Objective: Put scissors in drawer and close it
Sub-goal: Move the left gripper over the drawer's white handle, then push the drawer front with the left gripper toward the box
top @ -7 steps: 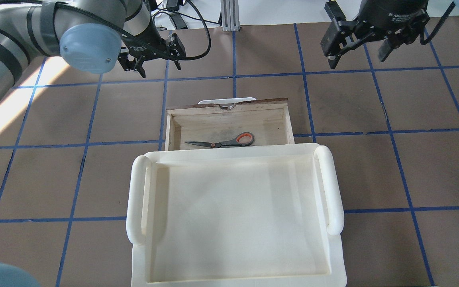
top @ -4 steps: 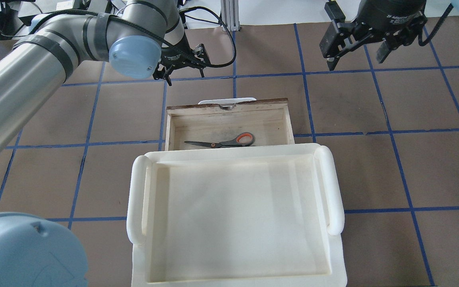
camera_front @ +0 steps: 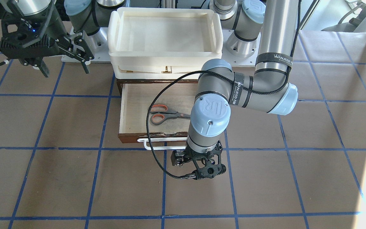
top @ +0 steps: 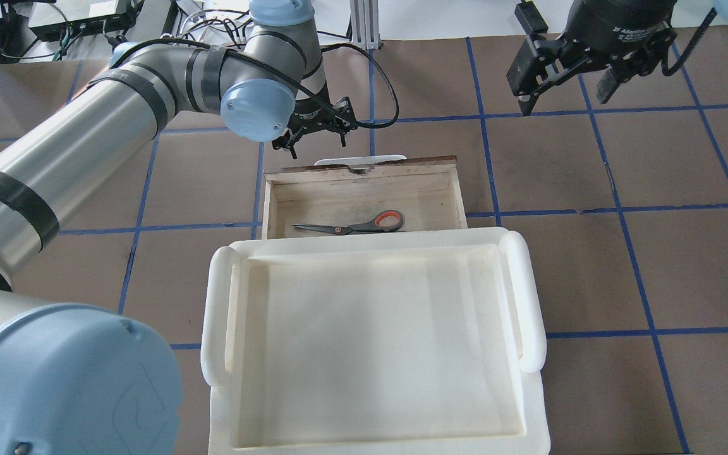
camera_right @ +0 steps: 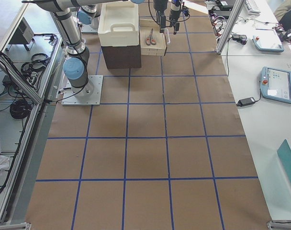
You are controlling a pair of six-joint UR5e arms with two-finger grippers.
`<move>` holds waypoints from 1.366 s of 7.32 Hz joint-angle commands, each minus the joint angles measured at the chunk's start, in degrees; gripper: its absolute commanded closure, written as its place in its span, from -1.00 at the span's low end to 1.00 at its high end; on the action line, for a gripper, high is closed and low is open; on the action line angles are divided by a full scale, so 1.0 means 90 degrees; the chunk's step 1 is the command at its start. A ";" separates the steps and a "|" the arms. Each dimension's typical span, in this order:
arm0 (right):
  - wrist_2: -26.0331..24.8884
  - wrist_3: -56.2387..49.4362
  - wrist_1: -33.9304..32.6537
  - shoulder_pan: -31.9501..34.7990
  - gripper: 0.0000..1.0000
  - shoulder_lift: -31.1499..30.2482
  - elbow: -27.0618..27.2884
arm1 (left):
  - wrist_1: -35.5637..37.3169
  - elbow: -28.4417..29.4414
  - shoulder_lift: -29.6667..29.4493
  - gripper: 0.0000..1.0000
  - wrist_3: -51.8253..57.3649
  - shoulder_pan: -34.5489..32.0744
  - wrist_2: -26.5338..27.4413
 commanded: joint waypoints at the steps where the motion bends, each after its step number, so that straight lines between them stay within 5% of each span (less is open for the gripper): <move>1: 0.0024 0.0008 -0.0070 0.0000 -1.00 -0.0081 0.0182 | -0.0282 0.0011 -0.0034 -1.00 -0.0007 -0.0045 0.0002; 10: -0.0035 0.0106 -0.0129 -0.0058 -1.00 -0.0072 0.0378 | -0.2060 0.0079 0.0561 -1.00 -0.0007 -0.0153 -0.0242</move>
